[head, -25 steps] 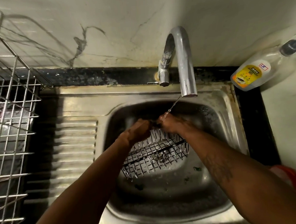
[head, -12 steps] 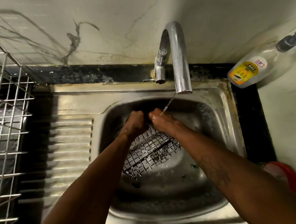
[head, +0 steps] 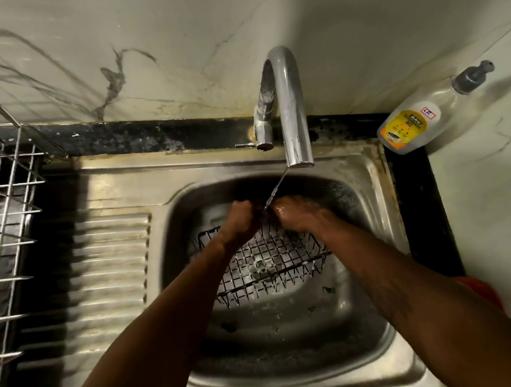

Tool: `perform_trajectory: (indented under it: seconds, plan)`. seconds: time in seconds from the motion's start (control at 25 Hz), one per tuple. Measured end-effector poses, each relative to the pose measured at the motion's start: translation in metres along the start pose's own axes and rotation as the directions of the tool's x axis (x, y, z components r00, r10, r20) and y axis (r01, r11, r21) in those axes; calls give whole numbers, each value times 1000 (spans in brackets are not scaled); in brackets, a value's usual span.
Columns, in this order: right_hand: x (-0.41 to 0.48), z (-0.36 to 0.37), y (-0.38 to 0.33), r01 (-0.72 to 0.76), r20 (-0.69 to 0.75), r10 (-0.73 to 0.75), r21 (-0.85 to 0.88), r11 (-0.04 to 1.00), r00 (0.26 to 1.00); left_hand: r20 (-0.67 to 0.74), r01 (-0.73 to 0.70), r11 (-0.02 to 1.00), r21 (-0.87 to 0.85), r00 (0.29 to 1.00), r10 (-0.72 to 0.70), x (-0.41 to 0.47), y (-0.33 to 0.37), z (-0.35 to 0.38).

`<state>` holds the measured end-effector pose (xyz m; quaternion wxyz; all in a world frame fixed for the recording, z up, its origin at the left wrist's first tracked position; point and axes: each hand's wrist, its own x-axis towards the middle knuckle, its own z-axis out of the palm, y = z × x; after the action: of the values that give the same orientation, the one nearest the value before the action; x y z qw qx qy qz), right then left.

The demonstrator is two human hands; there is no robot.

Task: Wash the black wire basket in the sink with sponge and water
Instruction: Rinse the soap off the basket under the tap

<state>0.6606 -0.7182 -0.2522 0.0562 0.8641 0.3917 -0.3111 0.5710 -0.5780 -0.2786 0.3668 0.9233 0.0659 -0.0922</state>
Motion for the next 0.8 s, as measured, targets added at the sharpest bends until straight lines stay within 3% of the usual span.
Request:
perform_trajectory:
  seconds: [0.2, 0.28, 0.36, 0.44, 0.6, 0.8]
  plan:
    - [-11, -4, 39, -76, 97, 87, -105, 992, 992, 207, 51, 991, 125, 975, -76, 2, -23, -11]
    - [-12, -10, 20, -49, 185, 56, -41, 998, 981, 264, 36, 988, 152, 961, -76, 12, -17, -9]
    - [-11, -5, 1, -43, 189, 36, 36, 998, 981, 259, 9, 984, 178, 964, -56, 16, -6, -2]
    - [-9, 2, 3, -68, 103, 58, 97, 993, 993, 240, 17, 986, 165, 969, -57, 20, 0, -2]
    - [-13, -7, 26, -77, 111, 63, 127, 989, 992, 191, 148, 978, 149, 966, -176, 21, -21, -8]
    - [-10, -7, 17, -99, 135, 82, 122, 988, 987, 221, 120, 933, 340, 954, -203, 12, -17, -1]
